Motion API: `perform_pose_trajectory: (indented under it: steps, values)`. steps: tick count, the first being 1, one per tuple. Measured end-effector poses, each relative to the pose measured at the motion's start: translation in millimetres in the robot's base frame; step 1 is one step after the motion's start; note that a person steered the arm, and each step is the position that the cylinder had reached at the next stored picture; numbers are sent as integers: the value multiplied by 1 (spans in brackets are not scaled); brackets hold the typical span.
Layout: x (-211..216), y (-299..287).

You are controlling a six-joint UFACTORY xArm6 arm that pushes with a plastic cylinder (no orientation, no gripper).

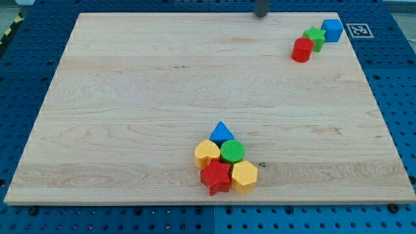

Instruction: Push the group of blocks to the center

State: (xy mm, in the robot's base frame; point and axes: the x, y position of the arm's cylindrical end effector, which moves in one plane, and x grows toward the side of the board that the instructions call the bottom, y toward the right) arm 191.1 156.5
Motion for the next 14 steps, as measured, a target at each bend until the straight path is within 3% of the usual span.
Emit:
perform_pose_trajectory:
  steps: [1, 2, 5, 7, 11, 14]
  values:
    - [0, 92]
    - [0, 137]
    - [0, 160]
    - [34, 153]
    - [71, 81]
    - [153, 51]
